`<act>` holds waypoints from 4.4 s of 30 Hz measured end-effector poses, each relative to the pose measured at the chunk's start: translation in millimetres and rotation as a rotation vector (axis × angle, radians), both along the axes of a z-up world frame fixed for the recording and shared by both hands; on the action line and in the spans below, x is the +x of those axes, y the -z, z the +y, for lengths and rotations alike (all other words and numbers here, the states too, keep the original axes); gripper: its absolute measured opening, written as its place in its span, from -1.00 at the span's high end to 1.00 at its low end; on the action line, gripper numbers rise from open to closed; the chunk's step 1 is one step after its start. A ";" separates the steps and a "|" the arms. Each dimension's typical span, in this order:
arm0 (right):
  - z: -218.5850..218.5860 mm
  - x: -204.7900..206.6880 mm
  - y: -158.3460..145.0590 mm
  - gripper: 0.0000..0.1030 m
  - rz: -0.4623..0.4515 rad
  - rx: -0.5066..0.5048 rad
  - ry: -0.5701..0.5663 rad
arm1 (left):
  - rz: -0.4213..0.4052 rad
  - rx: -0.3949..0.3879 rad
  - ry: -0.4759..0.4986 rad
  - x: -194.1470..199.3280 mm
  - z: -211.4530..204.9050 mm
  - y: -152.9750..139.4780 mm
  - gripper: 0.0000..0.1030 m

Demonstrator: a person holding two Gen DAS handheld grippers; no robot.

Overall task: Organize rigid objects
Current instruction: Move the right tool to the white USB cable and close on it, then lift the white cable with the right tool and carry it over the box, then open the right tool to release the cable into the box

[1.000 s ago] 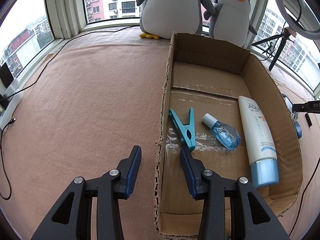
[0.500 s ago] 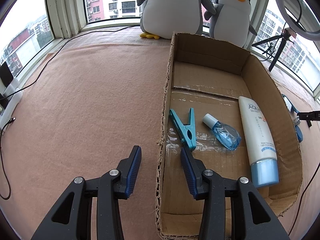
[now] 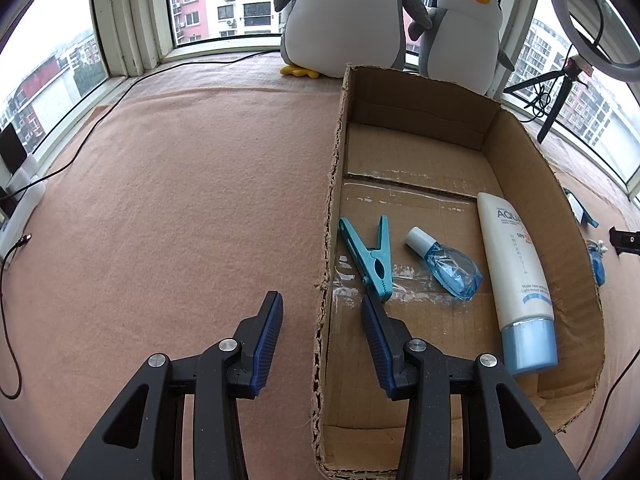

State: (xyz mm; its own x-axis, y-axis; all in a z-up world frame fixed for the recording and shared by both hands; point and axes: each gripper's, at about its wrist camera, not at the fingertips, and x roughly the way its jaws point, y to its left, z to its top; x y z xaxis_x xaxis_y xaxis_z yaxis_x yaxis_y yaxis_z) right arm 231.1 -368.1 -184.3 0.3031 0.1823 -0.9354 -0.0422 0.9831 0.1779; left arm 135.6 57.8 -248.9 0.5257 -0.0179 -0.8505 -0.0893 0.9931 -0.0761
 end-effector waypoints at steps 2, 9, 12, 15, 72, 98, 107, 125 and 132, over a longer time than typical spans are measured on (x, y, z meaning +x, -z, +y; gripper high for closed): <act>-11.2 -1.7 6.2 0.15 0.035 0.086 0.081 | -0.001 0.001 -0.002 0.2 -0.5 -0.1 0.12; -34.7 4.8 26.2 0.15 0.101 0.267 0.273 | 0.000 0.002 0.001 0.2 -0.3 -0.1 0.12; -31.2 11.9 32.9 0.15 0.119 0.270 0.292 | 0.000 0.001 0.001 0.5 0.3 -0.2 0.12; -28.5 18.1 37.3 0.15 0.125 0.246 0.311 | 0.000 -0.002 0.001 0.3 0.7 -0.1 0.12; 116.9 -34.6 -51.3 0.89 -0.141 0.234 -0.094 | -0.005 0.002 -0.001 -1.0 -0.6 0.0 0.12; 213.9 -15.4 -26.0 0.87 -0.110 0.150 -0.247 | -0.005 0.002 -0.001 -1.3 -0.5 0.1 0.12; 214.6 -17.3 -29.2 0.45 -0.121 0.144 -0.253 | -0.005 0.003 0.000 -1.3 -0.7 0.2 0.12; 161.6 -38.9 -41.3 0.35 -0.191 0.092 -0.166 | -0.006 0.004 0.002 -1.0 -0.7 -0.7 0.11; 114.4 -50.6 -41.7 0.18 -0.208 0.082 -0.108 | -0.006 0.007 0.002 -0.1 -1.0 -2.0 0.12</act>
State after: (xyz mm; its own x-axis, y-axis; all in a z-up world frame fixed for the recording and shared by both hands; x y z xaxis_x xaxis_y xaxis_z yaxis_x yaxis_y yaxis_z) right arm 180.4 -253.7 -142.6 0.4624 0.2968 -0.8355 -0.1904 0.9536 0.2334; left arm 135.4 56.8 -246.9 0.5310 -0.0127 -0.8473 -0.0873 0.9937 -0.0696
